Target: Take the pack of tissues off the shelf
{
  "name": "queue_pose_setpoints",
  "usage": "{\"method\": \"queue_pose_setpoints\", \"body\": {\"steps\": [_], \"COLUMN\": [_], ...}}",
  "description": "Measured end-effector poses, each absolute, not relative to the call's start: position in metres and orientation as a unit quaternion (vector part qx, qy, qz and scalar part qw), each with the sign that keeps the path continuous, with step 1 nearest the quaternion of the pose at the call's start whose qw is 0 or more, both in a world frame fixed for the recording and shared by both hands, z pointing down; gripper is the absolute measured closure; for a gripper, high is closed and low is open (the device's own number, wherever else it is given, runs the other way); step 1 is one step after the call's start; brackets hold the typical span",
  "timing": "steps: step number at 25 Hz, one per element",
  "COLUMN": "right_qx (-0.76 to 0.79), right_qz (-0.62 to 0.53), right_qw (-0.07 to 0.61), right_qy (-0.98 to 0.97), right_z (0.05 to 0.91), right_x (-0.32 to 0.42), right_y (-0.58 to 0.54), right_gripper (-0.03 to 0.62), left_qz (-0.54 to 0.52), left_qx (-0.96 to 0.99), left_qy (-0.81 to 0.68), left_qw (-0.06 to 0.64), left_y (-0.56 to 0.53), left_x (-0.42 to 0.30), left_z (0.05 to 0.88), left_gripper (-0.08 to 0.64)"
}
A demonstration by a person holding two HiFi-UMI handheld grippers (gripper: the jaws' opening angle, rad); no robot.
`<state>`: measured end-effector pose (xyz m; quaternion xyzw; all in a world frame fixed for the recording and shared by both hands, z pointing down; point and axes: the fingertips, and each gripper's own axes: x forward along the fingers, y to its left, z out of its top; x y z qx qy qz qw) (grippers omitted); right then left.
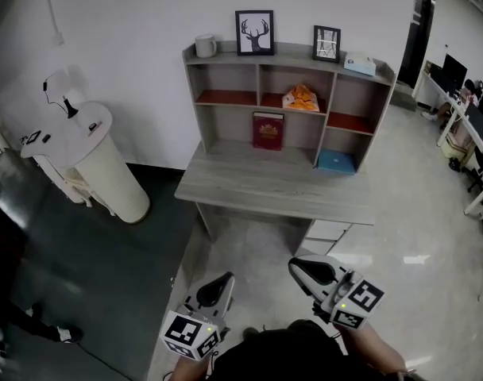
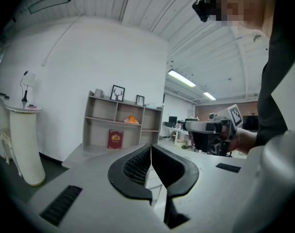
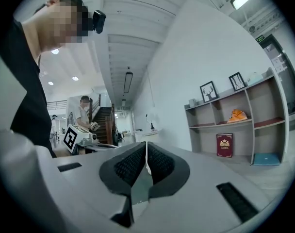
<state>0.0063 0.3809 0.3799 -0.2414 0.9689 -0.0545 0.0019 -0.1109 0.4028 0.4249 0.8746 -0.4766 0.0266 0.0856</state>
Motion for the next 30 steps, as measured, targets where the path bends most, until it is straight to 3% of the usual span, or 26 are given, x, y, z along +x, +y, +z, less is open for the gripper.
{"method": "queue_pose_setpoints", "body": {"steps": [16, 30], "right_qx": [-0.231, -0.222], "right_qz": [-0.077, -0.063], "right_qw": [-0.017, -0.007], "right_qy": [0.97, 0.973], "right_z": [0.397, 0.39], "right_x": [-0.03, 0.0], "right_y": [0.35, 0.208], "right_gripper": [0.572, 0.571], "left_qz": [0.014, 0.039], "left_qx": [0.877, 0.876], "left_qy": [-0.471, -0.473], "left_qw": [0.098, 0.082], "left_y": [0.37, 0.226], "left_x": [-0.144, -0.112], "left_z": [0.438, 0.422], "left_gripper": [0.546, 0.546]}}
